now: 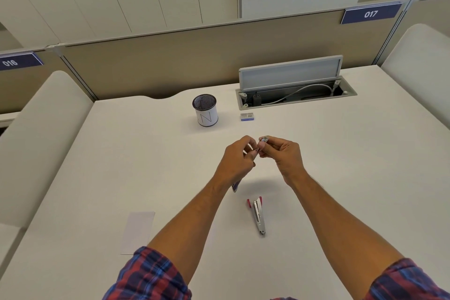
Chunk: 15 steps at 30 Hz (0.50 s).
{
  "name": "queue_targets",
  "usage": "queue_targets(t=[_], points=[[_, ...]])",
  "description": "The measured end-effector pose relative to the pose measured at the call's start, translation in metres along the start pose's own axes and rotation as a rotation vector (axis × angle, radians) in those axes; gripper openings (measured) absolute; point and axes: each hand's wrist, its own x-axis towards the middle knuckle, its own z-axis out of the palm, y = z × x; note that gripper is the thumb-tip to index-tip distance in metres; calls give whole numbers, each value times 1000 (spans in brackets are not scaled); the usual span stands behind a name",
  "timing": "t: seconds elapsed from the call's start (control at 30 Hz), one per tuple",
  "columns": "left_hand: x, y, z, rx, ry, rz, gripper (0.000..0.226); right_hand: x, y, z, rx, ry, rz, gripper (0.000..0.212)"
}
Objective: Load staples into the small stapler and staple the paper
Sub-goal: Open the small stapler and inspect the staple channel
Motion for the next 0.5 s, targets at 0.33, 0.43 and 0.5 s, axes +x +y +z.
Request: queue_targets(t=[0.33,0.43,0.5], points=[[1,2,8,-108,113,63,37,11,-5,-3,131,-50,14,33],[2,2,5,-150,134,46,40,11,-4,-6,154,-64,17,32],[1,-1,3,-152,142,53,41,11,-4,-7,155,-68,17,31]])
